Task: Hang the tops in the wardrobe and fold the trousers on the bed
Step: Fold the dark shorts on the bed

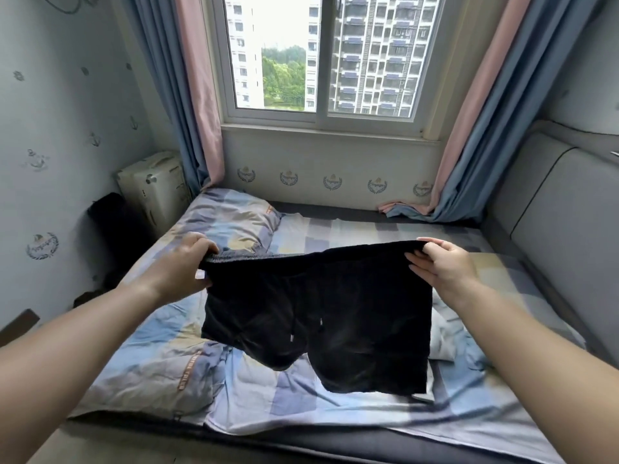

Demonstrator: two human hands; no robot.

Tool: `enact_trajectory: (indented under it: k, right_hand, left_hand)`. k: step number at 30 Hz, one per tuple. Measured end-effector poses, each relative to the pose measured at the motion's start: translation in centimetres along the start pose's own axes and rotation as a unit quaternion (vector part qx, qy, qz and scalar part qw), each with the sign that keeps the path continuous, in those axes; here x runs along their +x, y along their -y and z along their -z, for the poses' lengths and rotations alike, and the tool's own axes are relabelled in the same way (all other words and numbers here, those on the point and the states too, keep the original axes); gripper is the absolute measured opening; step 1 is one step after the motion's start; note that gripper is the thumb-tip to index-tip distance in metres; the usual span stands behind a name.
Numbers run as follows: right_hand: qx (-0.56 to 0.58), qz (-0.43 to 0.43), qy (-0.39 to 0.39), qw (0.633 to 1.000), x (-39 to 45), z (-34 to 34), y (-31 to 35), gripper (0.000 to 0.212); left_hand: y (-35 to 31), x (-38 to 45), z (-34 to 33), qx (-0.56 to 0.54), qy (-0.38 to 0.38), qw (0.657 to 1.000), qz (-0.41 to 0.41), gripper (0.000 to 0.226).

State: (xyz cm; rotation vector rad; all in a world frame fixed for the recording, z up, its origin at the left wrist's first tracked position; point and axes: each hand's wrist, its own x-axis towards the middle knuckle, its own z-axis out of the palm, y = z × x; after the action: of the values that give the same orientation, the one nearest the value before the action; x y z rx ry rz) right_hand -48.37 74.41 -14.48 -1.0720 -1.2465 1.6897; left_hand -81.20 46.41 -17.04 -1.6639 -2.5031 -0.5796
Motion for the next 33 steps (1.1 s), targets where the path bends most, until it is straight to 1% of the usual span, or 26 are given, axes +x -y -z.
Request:
enact_trajectory:
  k: [2, 3, 5, 6, 8, 9, 11, 13, 16, 18, 21, 23, 26, 29, 33]
  right_hand:
    - [0.007, 0.005, -0.012, 1.0, -0.9, 0.9, -0.5, 0.022]
    - [0.013, 0.004, -0.022, 1.0, -1.1, 1.3, -0.8, 0.022]
    - [0.027, -0.005, -0.049, 0.998, -1.2, 1.9, -1.7, 0.022]
    - [0.03, -0.014, -0.06, 0.998, -1.0, 2.2, -2.4, 0.021]
    - [0.022, -0.04, -0.075, 0.996, -0.4, 2.5, -4.2, 0.019]
    - [0.017, -0.057, -0.082, 0.995, 0.2, 2.6, -5.5, 0.019]
    - [0.013, -0.089, -0.098, 0.991, 1.8, 2.5, -8.2, 0.019]
    - [0.001, -0.113, -0.113, 0.987, 4.1, 2.3, -11.1, 0.021]
    - [-0.024, -0.148, -0.13, 0.98, 8.8, 1.3, -15.9, 0.021]
    - [-0.033, -0.165, -0.138, 0.976, 12.9, 0.4, -19.3, 0.02]
    - [-0.04, -0.163, -0.159, 0.973, 19.8, -1.4, -23.4, 0.019]
    - [-0.046, -0.159, -0.172, 0.971, 24.8, -2.7, -26.0, 0.02]
    - [-0.047, -0.151, -0.188, 0.969, 32.7, -4.2, -31.6, 0.02]
    - [-0.079, -0.13, -0.198, 0.968, 38.3, -4.8, -36.9, 0.017]
    - [-0.139, -0.083, -0.189, 0.969, 45.0, -5.0, -45.4, 0.018]
  left_hand:
    - [-0.1, -1.3, -0.2, 0.044, -0.023, 0.997, -0.063, 0.04]
    - [-0.1, -1.6, -0.3, 0.045, -0.029, 0.995, -0.079, 0.032]
    - [-0.3, -1.8, -0.7, 0.016, -0.016, 0.997, -0.072, 0.016]
    - [-0.4, -1.7, -1.2, -0.006, 0.0, 0.999, -0.053, 0.01]
    - [-0.4, -1.3, -2.6, -0.048, 0.038, 0.998, 0.012, 0.009]
    - [-0.2, -1.0, -3.6, -0.071, 0.06, 0.994, 0.055, 0.01]
    - [0.7, -0.4, -6.2, -0.111, 0.102, 0.982, 0.115, 0.007]
    - [1.8, 0.5, -9.6, -0.123, 0.125, 0.974, 0.146, 0.011]
    - [4.2, 2.8, -15.6, -0.119, 0.132, 0.966, 0.188, 0.018]
    - [6.1, 5.3, -20.2, -0.119, 0.138, 0.961, 0.208, 0.016]
    - [9.3, 10.3, -26.3, -0.16, 0.152, 0.947, 0.232, 0.009]
    - [11.3, 14.1, -30.4, -0.149, 0.159, 0.948, 0.231, 0.011]
    - [14.4, 20.1, -37.9, -0.12, 0.135, 0.957, 0.228, 0.015]
    - [16.2, 24.4, -44.6, -0.144, 0.106, 0.947, 0.268, 0.016]
    - [19.4, 28.3, -55.0, -0.14, 0.075, 0.935, 0.316, 0.031]
